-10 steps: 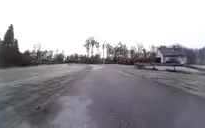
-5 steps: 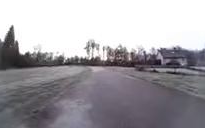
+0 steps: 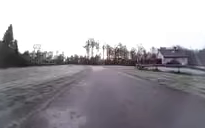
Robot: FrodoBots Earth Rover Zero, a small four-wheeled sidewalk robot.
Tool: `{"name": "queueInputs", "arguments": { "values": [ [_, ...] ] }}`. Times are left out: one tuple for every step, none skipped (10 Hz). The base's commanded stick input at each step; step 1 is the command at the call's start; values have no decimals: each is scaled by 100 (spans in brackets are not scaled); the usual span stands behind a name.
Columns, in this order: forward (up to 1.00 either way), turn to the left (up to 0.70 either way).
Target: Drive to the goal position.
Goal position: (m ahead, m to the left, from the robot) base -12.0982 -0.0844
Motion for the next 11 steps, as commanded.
{"name": "queueInputs", "arguments": {
  "values": [
    [100, 0],
    [100, 0],
    [100, 0],
    [100, 0],
    [100, 0],
    [100, 0],
    [100, 0],
    [100, 0],
    [100, 0],
    [100, 0],
    [100, 0]
  ]
}}
